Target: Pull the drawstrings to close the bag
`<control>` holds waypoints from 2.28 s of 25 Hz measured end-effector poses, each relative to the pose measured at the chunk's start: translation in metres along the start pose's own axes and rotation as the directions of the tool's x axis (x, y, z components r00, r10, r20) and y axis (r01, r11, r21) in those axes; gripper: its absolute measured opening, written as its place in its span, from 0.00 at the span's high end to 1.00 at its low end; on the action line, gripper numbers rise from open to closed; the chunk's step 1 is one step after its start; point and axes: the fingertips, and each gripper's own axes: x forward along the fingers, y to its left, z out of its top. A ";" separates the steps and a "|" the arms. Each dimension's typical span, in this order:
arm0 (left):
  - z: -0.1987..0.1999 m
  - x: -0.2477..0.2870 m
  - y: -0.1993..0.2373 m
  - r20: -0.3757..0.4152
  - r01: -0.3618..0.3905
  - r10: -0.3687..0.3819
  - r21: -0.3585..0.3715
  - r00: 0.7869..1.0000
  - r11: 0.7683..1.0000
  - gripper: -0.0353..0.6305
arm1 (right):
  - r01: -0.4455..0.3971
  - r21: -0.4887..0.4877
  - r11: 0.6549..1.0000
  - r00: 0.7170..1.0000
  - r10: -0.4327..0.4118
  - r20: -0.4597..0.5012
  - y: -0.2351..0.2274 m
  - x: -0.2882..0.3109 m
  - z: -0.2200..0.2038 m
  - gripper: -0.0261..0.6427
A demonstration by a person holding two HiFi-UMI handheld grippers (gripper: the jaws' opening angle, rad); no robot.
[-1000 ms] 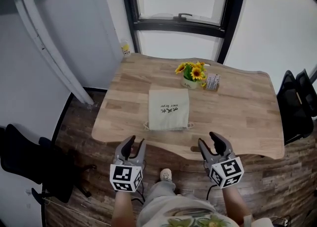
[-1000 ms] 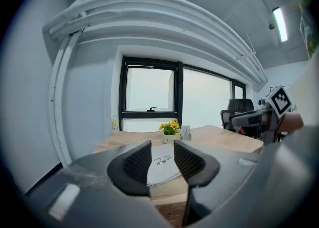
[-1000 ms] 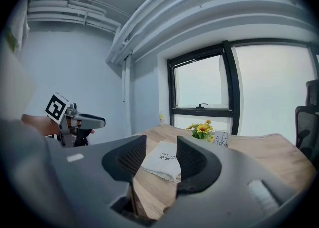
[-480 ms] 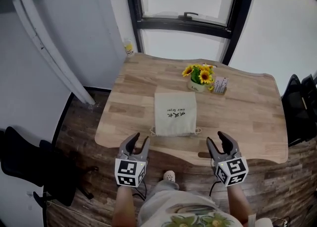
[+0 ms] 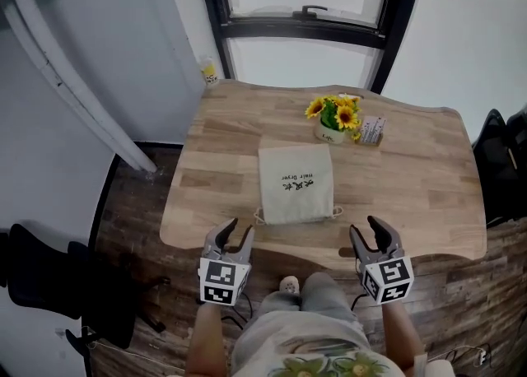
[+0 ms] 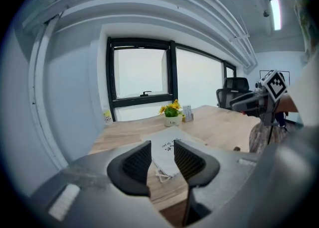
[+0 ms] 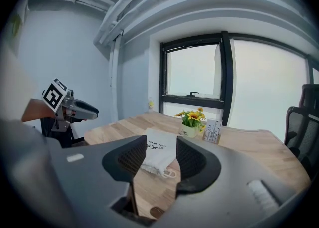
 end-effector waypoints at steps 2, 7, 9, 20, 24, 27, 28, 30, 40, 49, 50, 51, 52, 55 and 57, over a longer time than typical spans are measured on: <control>-0.009 0.003 -0.001 -0.029 0.011 -0.010 0.022 1.000 1.000 0.74 | 0.007 0.004 1.000 1.000 -0.007 -0.015 0.000 -0.002 -0.006 0.70; -0.023 0.012 0.001 -0.070 0.020 -0.016 0.050 0.997 0.999 0.74 | 0.018 0.016 1.000 0.999 -0.017 -0.040 -0.003 -0.002 -0.015 0.70; -0.029 0.016 0.002 -0.087 0.020 -0.015 0.060 0.996 0.998 0.74 | 0.016 0.018 1.000 0.999 -0.016 -0.050 -0.004 0.000 -0.019 0.70; -0.060 0.050 0.004 -0.211 0.039 0.003 0.194 0.978 0.980 0.74 | -0.010 0.017 1.000 0.994 0.011 -0.106 -0.009 0.031 -0.033 0.71; -0.078 0.069 0.003 -0.292 0.097 0.001 0.321 0.956 0.942 0.74 | -0.033 0.030 0.999 0.993 0.036 -0.116 -0.010 0.047 -0.036 0.72; -0.097 0.084 0.005 -0.378 0.161 0.023 0.448 0.926 0.879 0.72 | -0.047 0.033 0.998 0.989 0.051 -0.138 -0.012 0.057 -0.042 0.72; -0.103 0.088 0.006 -0.402 0.184 0.026 0.474 0.915 0.861 0.71 | -0.049 0.035 0.998 0.988 0.053 -0.144 -0.013 0.060 -0.043 0.72; -0.113 0.097 0.007 -0.436 0.223 0.022 0.502 0.900 0.836 0.70 | -0.047 0.045 0.998 0.987 0.054 -0.155 -0.017 0.067 -0.046 0.72; -0.150 0.132 0.016 -0.548 0.390 0.091 0.693 0.832 0.606 0.67 | -0.014 0.066 0.998 0.978 0.028 -0.205 -0.036 0.088 -0.057 0.72; -0.174 0.158 0.000 -0.633 0.552 0.043 0.704 0.773 0.448 0.61 | 0.015 0.093 0.996 0.964 0.010 -0.266 -0.047 0.099 -0.078 0.73; -0.174 0.160 -0.002 -0.634 0.555 0.029 0.696 0.772 0.456 0.61 | 0.015 0.094 0.995 0.962 0.011 -0.271 -0.046 0.100 -0.079 0.73; -0.172 0.163 -0.004 -0.634 0.555 0.014 0.687 0.773 0.469 0.61 | 0.014 0.095 0.995 0.961 0.013 -0.276 -0.045 0.101 -0.080 0.73; -0.171 0.165 -0.005 -0.634 0.556 -0.001 0.677 0.773 0.483 0.61 | 0.012 0.095 0.995 0.960 0.015 -0.281 -0.045 0.102 -0.081 0.73; -0.171 0.169 -0.009 -0.646 0.569 -0.038 0.640 0.762 0.517 0.63 | 0.007 0.097 0.995 0.956 0.022 -0.291 -0.044 0.106 -0.085 0.73; -0.176 0.168 -0.011 -0.657 0.576 -0.068 0.602 0.751 0.553 0.72 | 0.003 0.096 0.995 0.954 0.026 -0.299 -0.042 0.109 -0.087 0.73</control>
